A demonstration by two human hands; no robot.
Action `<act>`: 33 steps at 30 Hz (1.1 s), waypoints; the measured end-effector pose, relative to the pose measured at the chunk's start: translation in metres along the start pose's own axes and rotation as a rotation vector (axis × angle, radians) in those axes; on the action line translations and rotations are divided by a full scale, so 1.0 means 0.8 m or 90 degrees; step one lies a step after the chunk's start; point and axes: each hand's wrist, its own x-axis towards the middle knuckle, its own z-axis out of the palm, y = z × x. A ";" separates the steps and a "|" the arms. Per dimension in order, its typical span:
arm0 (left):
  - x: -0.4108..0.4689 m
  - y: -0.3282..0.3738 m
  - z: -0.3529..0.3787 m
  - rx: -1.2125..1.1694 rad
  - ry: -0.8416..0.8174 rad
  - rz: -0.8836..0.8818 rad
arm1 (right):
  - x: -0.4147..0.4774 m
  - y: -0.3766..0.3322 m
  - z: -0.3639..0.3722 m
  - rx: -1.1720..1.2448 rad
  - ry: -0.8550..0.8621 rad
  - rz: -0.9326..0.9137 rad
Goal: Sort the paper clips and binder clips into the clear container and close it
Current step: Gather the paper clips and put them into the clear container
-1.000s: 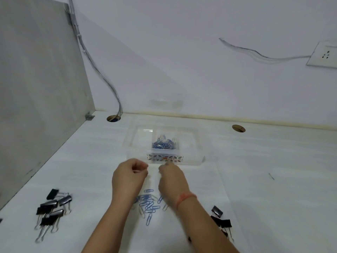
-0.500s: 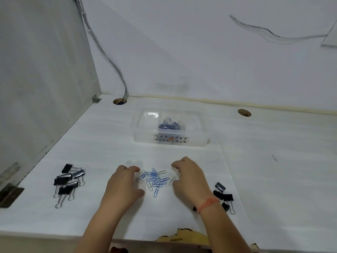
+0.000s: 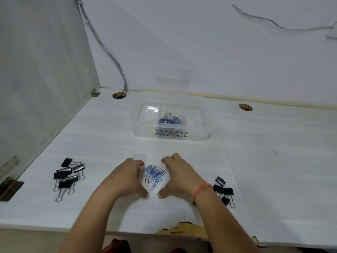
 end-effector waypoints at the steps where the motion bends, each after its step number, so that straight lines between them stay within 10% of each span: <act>1: 0.001 0.004 0.003 0.023 -0.002 0.005 | 0.001 -0.002 0.001 -0.008 0.001 -0.010; 33: 0.028 0.000 0.029 -0.088 0.249 0.003 | 0.006 -0.019 0.040 -0.234 0.179 -0.178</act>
